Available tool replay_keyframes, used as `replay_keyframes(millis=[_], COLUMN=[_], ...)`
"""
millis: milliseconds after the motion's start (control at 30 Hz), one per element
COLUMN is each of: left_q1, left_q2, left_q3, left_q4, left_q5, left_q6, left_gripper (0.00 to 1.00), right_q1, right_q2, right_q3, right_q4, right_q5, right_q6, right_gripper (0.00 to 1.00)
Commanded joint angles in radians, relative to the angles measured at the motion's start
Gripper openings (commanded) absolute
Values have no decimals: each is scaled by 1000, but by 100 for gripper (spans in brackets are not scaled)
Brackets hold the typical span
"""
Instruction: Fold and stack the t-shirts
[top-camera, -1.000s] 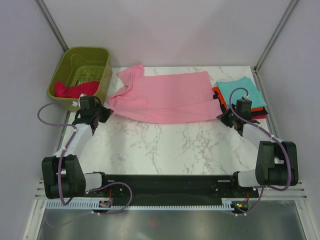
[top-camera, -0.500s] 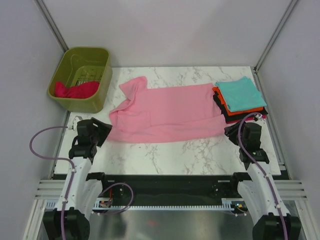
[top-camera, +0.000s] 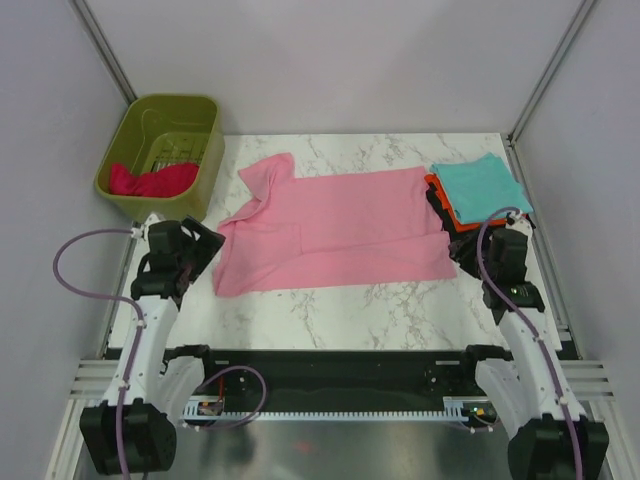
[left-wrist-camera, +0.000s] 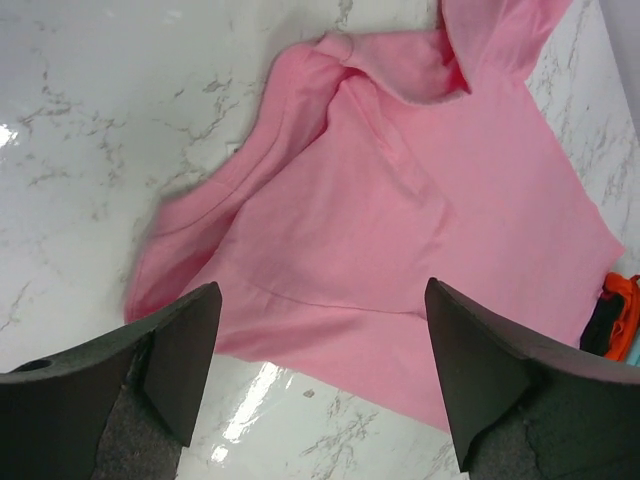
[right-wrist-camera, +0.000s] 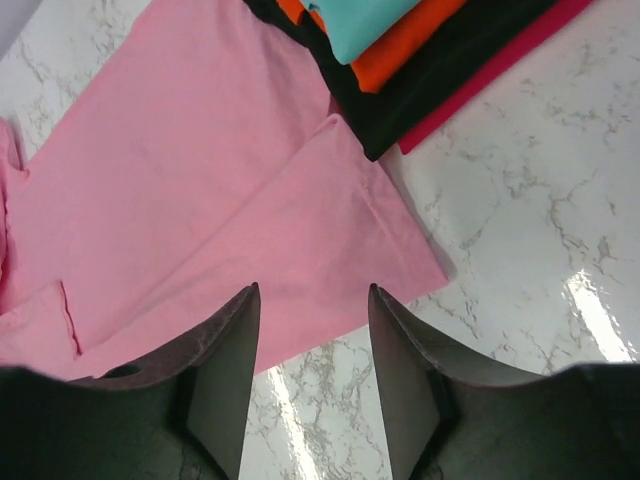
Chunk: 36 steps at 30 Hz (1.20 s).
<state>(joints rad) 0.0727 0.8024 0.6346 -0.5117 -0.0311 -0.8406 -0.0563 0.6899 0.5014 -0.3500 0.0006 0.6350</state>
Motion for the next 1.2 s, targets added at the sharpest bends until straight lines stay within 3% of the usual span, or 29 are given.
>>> replay_keyframes(millis=[0,133,233,367,700,900,1167], left_q1=[-1,-40,-155,-215,-231,-231,-214], left_q2=[114,314,487,673,1073,1265,1390], left_q3=[43,129,272,448,896,1105,1273], left_q4=[122,252,256,257,260,230,207], left_q5=[97,132,68,5,13,25,10], left_q6=[95,95,116,140,135,110,172], left_gripper=[89,87,86,86,86,85,85], right_q1=[6,90,153,187,213,170,99], right_q2=[179,409,589,798,1316,1471,1574], right_q3=[86,201,336,475,948,1081,1216], right_q4=[121,174,193,218,135,108,77], right_q5=[-89,-48,31,117,337,368,381], right_q6=[-57,-93,-118,-127,-121,-81,-58], right_gripper=[54,51,51,51,50,49,52])
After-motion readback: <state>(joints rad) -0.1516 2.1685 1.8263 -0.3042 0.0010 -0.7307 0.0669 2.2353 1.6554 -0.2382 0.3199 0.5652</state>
